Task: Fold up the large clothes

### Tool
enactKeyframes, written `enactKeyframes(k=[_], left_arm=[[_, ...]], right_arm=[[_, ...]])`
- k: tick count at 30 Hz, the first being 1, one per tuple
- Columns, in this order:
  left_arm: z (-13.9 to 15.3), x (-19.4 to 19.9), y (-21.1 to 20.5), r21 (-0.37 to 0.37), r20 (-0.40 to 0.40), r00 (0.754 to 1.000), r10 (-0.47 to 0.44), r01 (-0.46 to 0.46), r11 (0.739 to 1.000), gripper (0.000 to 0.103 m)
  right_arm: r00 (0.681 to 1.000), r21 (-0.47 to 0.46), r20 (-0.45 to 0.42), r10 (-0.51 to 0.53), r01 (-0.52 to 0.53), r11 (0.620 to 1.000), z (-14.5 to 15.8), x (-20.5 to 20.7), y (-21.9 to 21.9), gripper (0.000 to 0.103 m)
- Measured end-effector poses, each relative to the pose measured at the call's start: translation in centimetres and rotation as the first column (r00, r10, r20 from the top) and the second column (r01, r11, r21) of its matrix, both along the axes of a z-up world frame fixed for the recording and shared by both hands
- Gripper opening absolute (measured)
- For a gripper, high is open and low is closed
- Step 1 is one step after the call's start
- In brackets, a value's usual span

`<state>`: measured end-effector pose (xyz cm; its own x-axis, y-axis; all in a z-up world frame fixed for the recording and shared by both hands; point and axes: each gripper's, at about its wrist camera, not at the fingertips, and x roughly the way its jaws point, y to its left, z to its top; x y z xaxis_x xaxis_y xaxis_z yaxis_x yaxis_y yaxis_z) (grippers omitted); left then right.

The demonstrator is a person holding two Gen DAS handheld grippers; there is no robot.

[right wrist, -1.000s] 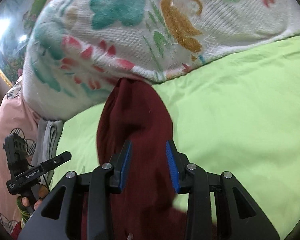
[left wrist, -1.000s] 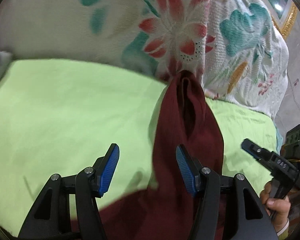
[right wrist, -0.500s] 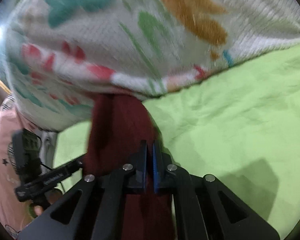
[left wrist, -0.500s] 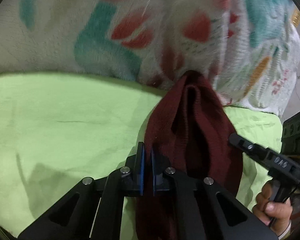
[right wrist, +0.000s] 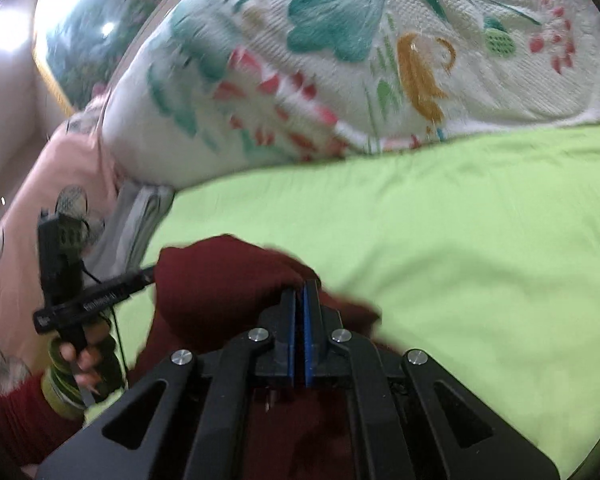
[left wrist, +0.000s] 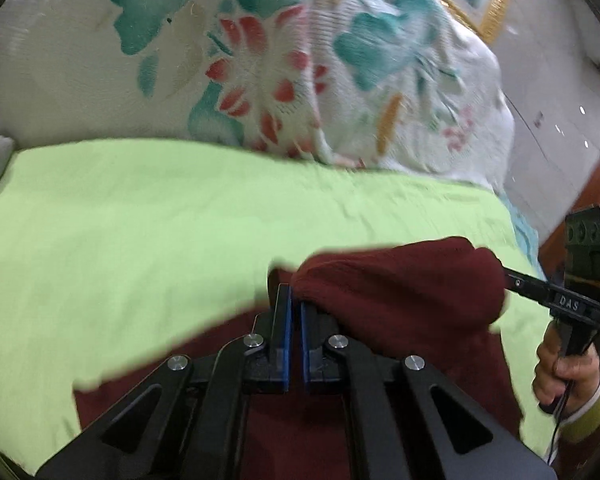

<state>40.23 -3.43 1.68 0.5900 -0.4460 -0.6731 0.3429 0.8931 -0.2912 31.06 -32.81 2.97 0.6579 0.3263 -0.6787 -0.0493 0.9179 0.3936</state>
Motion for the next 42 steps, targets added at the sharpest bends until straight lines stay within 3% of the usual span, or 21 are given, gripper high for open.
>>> enactKeyframes(k=[8,12,17,20,21,23,25,29,31,36,38,39,40,42], left_arm=[[-3.8,-13.0,1.9,0.005,-0.050,0.998,-0.037,0.037,0.999,0.002],[-5.9,-15.1,3.1,-0.007,-0.101,0.995,-0.005,0.005,1.000,0.001],[-6.5,-16.6,5.3,-0.057,-0.130,0.991,0.027,-0.034,0.998,0.001],[-6.5,-16.9,6.0,-0.093,-0.171,0.985,0.005,-0.021,0.995,0.001],[-6.5,-17.0,6.3,-0.105,-0.181,0.983,0.004,-0.023,0.994,0.004],[-6.6,-16.7,6.9,-0.164,-0.221,0.975,-0.012,-0.025,0.986,0.020],[-6.8,-16.1,7.1,-0.224,-0.251,0.968,-0.021,-0.036,0.974,0.046],[-8.0,-14.5,6.3,-0.299,-0.314,0.948,-0.051,-0.048,0.953,0.052],[-9.0,-13.6,5.5,-0.306,-0.357,0.932,-0.060,-0.056,0.950,0.057],[-10.4,-12.3,4.6,-0.351,-0.399,0.913,-0.080,-0.072,0.934,0.053],[-10.4,-12.3,4.5,-0.370,-0.392,0.916,-0.089,-0.069,0.927,0.034],[-10.4,-12.2,4.4,-0.388,-0.394,0.913,-0.110,-0.057,0.920,0.003],[-10.2,-12.2,4.4,-0.412,-0.391,0.911,-0.132,-0.044,0.910,0.006],[-8.4,-12.5,5.2,-0.469,-0.311,0.939,-0.148,-0.016,0.883,0.006]], right_arm=[[0.996,-0.004,-0.090,-0.008,0.008,1.000,-4.3,-10.0,2.9,0.003],[0.991,0.026,-0.133,-0.027,0.031,0.999,-6.4,-13.0,4.0,0.003],[0.993,0.071,-0.112,-0.047,0.056,0.996,-6.1,-14.6,4.8,0.001],[0.986,0.052,-0.153,-0.059,0.068,0.996,-6.0,-15.0,5.1,0.001],[0.985,0.065,-0.157,-0.069,0.080,0.995,-6.0,-15.4,4.9,0.002],[0.984,0.112,-0.152,-0.094,0.112,0.987,-5.8,-16.0,4.1,0.007],[0.982,0.154,-0.147,-0.115,0.138,0.978,-5.7,-16.1,3.5,0.011],[0.977,0.226,-0.147,-0.158,0.188,0.956,-5.9,-15.2,2.5,0.028],[0.975,0.268,-0.146,-0.169,0.203,0.942,-6.2,-14.4,2.0,0.029],[0.967,0.341,-0.206,-0.148,0.213,0.916,-8.2,-11.2,1.9,0.029],[0.967,0.343,-0.224,-0.125,0.198,0.918,-8.6,-10.6,2.7,0.025],[0.971,0.356,-0.216,-0.106,0.179,0.917,-8.7,-10.5,3.2,0.002],[0.974,0.370,-0.205,-0.091,0.163,0.915,-8.6,-10.5,3.4,0.003],[0.989,0.417,-0.132,-0.073,0.122,0.901,-7.4,-10.7,3.5,0.003]])
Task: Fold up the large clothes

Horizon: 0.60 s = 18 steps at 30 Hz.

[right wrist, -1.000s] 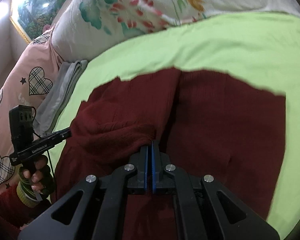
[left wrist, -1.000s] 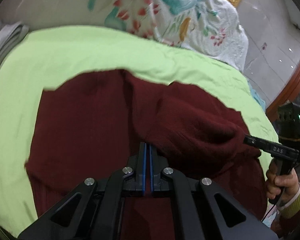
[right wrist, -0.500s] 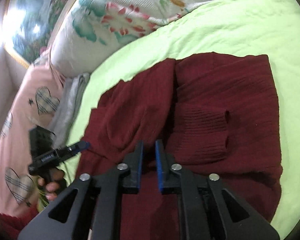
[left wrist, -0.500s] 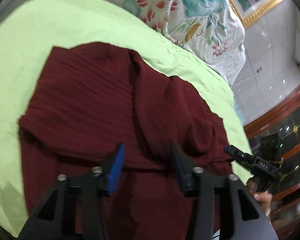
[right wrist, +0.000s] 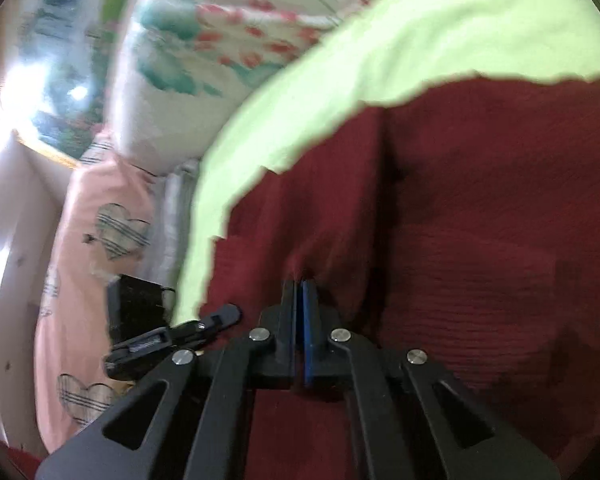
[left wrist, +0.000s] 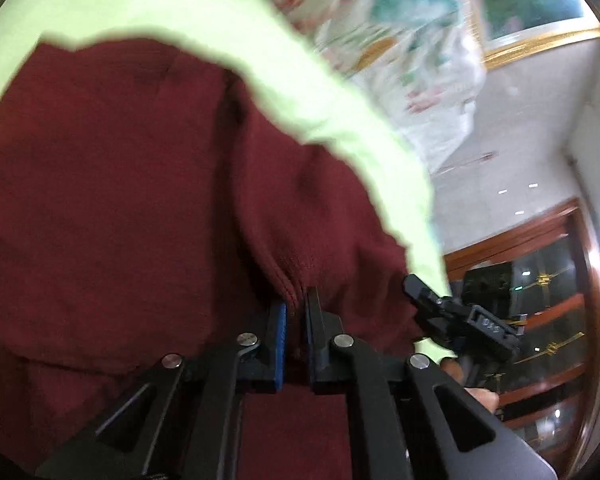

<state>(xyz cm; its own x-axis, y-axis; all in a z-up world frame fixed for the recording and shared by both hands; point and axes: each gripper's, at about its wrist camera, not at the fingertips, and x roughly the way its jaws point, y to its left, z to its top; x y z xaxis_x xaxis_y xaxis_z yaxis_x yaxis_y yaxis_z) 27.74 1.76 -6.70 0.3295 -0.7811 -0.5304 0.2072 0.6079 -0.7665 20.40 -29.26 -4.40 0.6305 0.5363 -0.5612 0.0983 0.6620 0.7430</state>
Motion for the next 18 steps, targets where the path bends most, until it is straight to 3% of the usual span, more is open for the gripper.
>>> enactKeyframes(k=[2,4,6,9,12,13,18], left_arm=[[1.6,-0.3,1.0,-0.050,0.054,0.998,0.010,-0.007,0.999,0.006],[2.1,-0.5,2.0,-0.038,0.075,0.997,0.026,-0.023,0.999,0.006],[1.2,-0.4,2.7,-0.005,0.050,0.998,0.025,-0.025,1.000,0.006],[-1.9,-0.5,3.0,-0.003,-0.041,0.999,0.001,-0.001,1.000,0.006],[-3.0,-1.1,2.4,0.052,-0.063,0.998,-0.014,0.017,0.999,0.006],[-3.1,-1.4,2.1,0.060,-0.061,0.998,-0.024,0.028,0.998,0.006],[-2.5,-1.2,1.2,0.113,-0.049,0.998,-0.024,0.029,0.993,0.008]], right_arm=[[0.992,0.066,0.123,-0.005,-0.003,0.998,1.9,-0.7,-0.6,0.002],[0.987,0.084,0.159,-0.026,0.013,0.996,2.6,-1.5,-1.2,0.002],[0.992,0.085,0.120,-0.041,0.031,0.996,1.5,-2.3,-1.5,0.002],[0.998,0.039,-0.017,-0.057,0.058,0.998,-2.2,-3.3,-1.1,0.002],[0.994,0.015,-0.071,-0.087,0.088,0.996,-4.1,-4.4,-1.3,0.002],[0.993,0.022,-0.071,-0.094,0.095,0.995,-4.3,-4.7,-1.3,0.002],[0.996,-0.117,-0.044,-0.073,0.067,0.991,-1.4,-3.2,-0.3,0.010]])
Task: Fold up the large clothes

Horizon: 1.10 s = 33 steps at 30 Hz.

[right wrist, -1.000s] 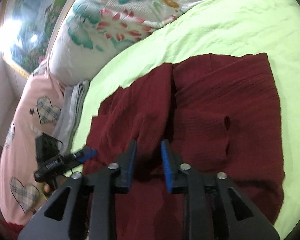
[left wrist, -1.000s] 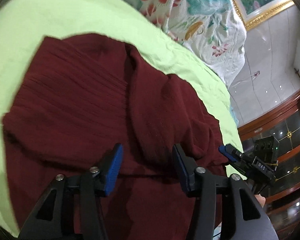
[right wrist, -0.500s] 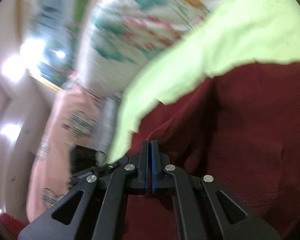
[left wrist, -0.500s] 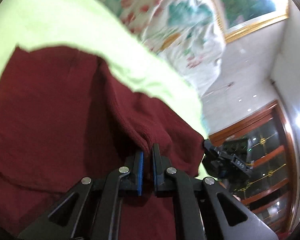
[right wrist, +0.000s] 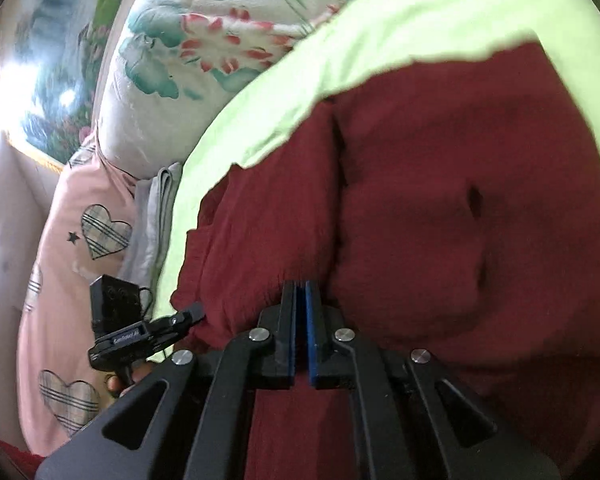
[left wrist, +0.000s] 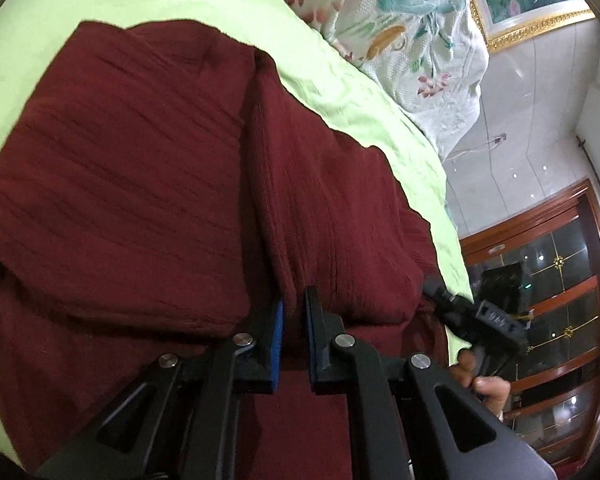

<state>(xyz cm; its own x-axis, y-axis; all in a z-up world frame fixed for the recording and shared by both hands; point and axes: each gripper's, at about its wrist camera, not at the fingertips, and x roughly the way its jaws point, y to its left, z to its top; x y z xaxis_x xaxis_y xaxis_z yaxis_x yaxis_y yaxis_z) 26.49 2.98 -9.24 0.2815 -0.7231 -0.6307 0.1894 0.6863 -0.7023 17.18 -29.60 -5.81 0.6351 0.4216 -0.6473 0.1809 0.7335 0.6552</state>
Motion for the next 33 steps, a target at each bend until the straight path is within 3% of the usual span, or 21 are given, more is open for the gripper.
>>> enactKeyframes(k=[1,3,7,9,10,11,12,15,16,18,20,21,25,27,30,32,33], left_arm=[[0.2,0.0,0.2,0.000,0.004,1.000,0.005,-0.005,1.000,0.008],[0.7,0.1,0.5,0.013,0.010,1.000,0.020,-0.020,1.000,0.013],[0.3,0.8,0.4,0.034,-0.006,0.999,0.046,-0.045,0.998,0.015],[-0.1,0.9,0.3,0.034,-0.015,0.998,0.053,-0.053,0.998,0.014],[-0.2,0.9,0.4,0.037,-0.019,0.998,0.058,-0.057,0.998,0.011],[-0.2,0.9,0.3,0.042,-0.017,0.998,0.060,-0.059,0.997,0.009],[-0.1,0.8,0.2,0.050,-0.013,0.998,0.057,-0.056,0.997,0.006],[0.6,0.5,-0.6,0.095,0.024,0.999,0.027,-0.029,0.995,0.005],[0.6,0.4,-0.8,0.105,0.026,0.999,0.020,-0.023,0.994,0.006],[0.3,0.6,-1.2,0.112,0.019,1.000,0.016,-0.018,0.994,0.005],[0.1,0.7,-1.3,0.115,0.011,1.000,0.021,-0.022,0.993,0.005],[0.1,0.7,-1.3,0.109,0.010,1.000,0.025,-0.025,0.994,0.004],[0.2,0.3,-0.6,0.098,0.010,0.999,0.032,-0.033,0.995,0.004],[0.1,0.3,-0.6,0.096,0.007,0.999,0.031,-0.032,0.995,0.004],[0.0,0.2,-0.8,0.113,0.007,0.999,0.032,-0.032,0.993,0.004],[0.1,0.1,-0.8,0.117,0.006,0.999,0.038,-0.039,0.992,0.004],[0.2,0.0,-0.7,0.121,0.004,0.999,0.042,-0.042,0.992,0.005]], right_arm=[[1.000,-0.017,0.008,-0.007,0.007,1.000,0.5,0.4,-0.2,0.015],[0.999,-0.033,0.015,-0.044,0.044,0.998,1.1,2.3,-1.0,0.039],[0.996,0.023,-0.038,-0.076,0.077,0.997,-0.7,6.5,-2.7,0.042],[0.993,0.085,-0.078,-0.085,0.092,0.992,-2.2,8.0,-3.2,0.038],[0.991,0.098,-0.101,-0.084,0.094,0.991,-2.9,8.6,-3.3,0.028],[0.992,0.105,-0.105,-0.063,0.074,0.992,-3.0,9.0,-3.1,0.004],[0.994,0.105,-0.095,-0.058,0.068,0.992,-2.8,8.8,-2.8,0.004],[0.991,0.055,0.071,-0.116,0.112,0.992,1.0,6.0,-3.4,0.003],[0.988,0.046,0.081,-0.135,0.132,0.990,1.4,5.4,-3.6,0.003],[0.986,0.002,0.028,-0.162,0.162,0.987,0.8,5.0,-4.2,0.007],[0.980,-0.080,-0.100,-0.173,0.165,0.983,-0.8,4.9,-4.5,0.007],[0.974,-0.102,-0.117,-0.192,0.180,0.978,-0.9,4.5,-4.5,0.007],[0.979,-0.136,0.042,-0.197,0.201,0.970,2.4,0.3,-2.2,0.007],[0.990,-0.124,0.125,-0.067,0.082,0.989,3.7,-1.2,1.0,0.008],[0.997,-0.115,0.054,0.049,-0.043,0.992,1.8,-1.1,3.5,0.010],[0.997,-0.191,-0.079,0.005,-0.020,0.981,-0.6,-0.9,3.4,0.008],[0.996,-0.138,-0.087,-0.005,-0.007,0.990,-1.5,-1.2,2.8,0.008]])
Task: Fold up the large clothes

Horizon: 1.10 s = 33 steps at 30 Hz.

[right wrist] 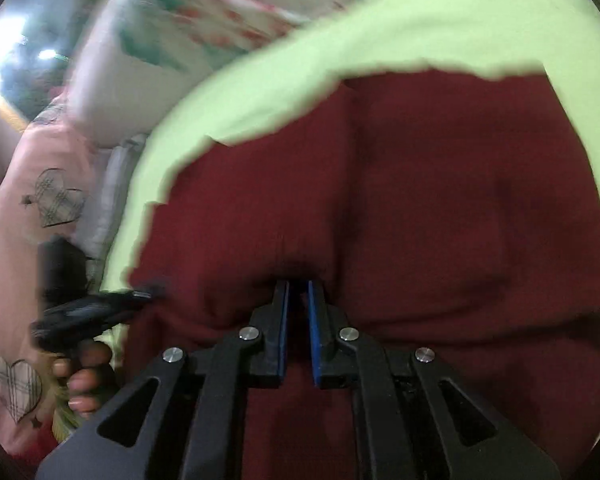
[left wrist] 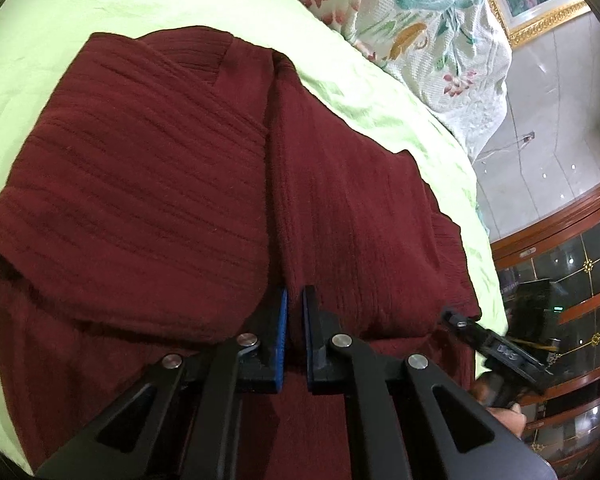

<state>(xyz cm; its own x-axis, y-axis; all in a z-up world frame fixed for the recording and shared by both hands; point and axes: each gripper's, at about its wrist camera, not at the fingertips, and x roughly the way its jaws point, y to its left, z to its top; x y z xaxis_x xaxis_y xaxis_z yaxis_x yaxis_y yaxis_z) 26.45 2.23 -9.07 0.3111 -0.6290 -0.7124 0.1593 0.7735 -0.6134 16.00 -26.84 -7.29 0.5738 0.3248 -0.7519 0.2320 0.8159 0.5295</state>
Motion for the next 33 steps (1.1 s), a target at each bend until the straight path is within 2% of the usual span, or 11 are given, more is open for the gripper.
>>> enactKeyframes(k=[1,6,7,9,10,17,22,26,28,31,33], left_arm=[[0.2,-0.3,0.1,0.009,0.001,1.000,0.004,-0.004,1.000,0.004],[2.4,-3.3,1.3,0.045,0.057,0.998,0.014,-0.017,0.999,0.005],[3.0,-4.4,1.9,0.049,0.076,0.997,0.026,-0.030,0.998,0.009],[3.7,-6.7,3.6,0.044,0.098,0.994,0.051,-0.055,0.998,0.014],[3.8,-7.6,4.3,0.047,0.103,0.993,0.063,-0.068,0.997,0.017],[3.3,-14.1,9.5,0.149,0.114,0.985,0.129,-0.146,0.978,0.025],[2.7,-17.8,12.8,0.213,0.122,0.978,0.171,-0.194,0.958,0.040],[1.4,-20.0,14.1,0.212,0.094,0.986,0.140,-0.157,0.964,0.047],[-0.1,-20.9,14.0,0.178,0.046,0.994,0.103,-0.110,0.978,0.047],[-0.5,-22.5,13.6,0.149,0.067,0.995,0.072,-0.081,0.985,0.047],[-0.9,-23.2,13.6,0.093,0.048,0.998,0.030,-0.035,0.995,0.048]], right_arm=[[1.000,0.046,0.011,-0.021,0.021,0.999,-0.1,-0.5,-0.6,0.008],[0.998,0.036,0.049,-0.036,0.035,0.999,2.9,-2.4,-0.4,0.014],[0.997,0.039,0.065,-0.032,0.029,0.999,3.7,-3.3,-0.3,0.017],[0.995,0.024,0.094,-0.032,0.030,0.999,4.7,-5.2,-0.6,0.036],[0.994,0.017,0.105,-0.031,0.029,0.999,5.2,-6.5,-0.7,0.039],[0.994,-0.036,0.101,-0.047,0.051,0.998,5.5,-12.7,-1.7,0.039],[0.985,-0.063,0.114,-0.128,0.136,0.989,5.8,-17.8,-3.9,0.043],[0.980,-0.058,0.087,-0.180,0.185,0.981,4.7,-21.2,-5.8,0.044],[0.988,0.011,0.053,-0.148,0.148,0.989,3.2,-21.7,-6.0,0.044],[0.996,0.119,0.087,-0.033,0.022,0.993,2.2,-22.4,-5.2,0.044],[0.996,0.157,0.073,0.053,-0.064,0.986,1.4,-22.8,-3.9,0.044]])
